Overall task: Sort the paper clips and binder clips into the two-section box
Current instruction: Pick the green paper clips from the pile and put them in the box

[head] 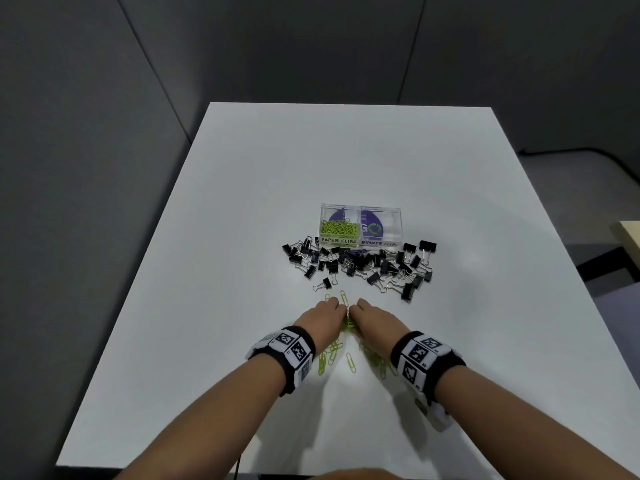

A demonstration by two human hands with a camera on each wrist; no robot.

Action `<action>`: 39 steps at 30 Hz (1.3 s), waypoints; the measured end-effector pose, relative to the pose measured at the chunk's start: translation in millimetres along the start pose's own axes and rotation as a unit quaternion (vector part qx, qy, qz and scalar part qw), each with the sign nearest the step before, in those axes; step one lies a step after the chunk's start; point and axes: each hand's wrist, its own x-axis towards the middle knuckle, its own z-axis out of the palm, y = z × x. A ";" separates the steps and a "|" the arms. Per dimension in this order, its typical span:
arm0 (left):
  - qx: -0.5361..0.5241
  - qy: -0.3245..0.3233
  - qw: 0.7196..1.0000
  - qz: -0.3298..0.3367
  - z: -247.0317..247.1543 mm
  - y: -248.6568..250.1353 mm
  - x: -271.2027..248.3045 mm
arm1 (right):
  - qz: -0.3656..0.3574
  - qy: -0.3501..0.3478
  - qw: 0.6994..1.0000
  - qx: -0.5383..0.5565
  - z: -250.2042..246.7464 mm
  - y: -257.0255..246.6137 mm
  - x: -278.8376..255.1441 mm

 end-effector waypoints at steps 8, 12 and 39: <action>-0.112 0.037 0.993 -0.006 -4.2 -18.3 -4.7 | -0.003 0.034 0.995 0.091 -6.4 10.0 -10.4; -0.129 0.057 0.990 0.005 -8.9 -22.1 -11.1 | 0.010 0.043 0.990 0.131 -12.0 16.8 -15.2; -0.097 0.230 0.966 0.060 -170.8 -68.4 63.3 | 0.024 0.123 0.979 0.161 -143.7 20.2 113.3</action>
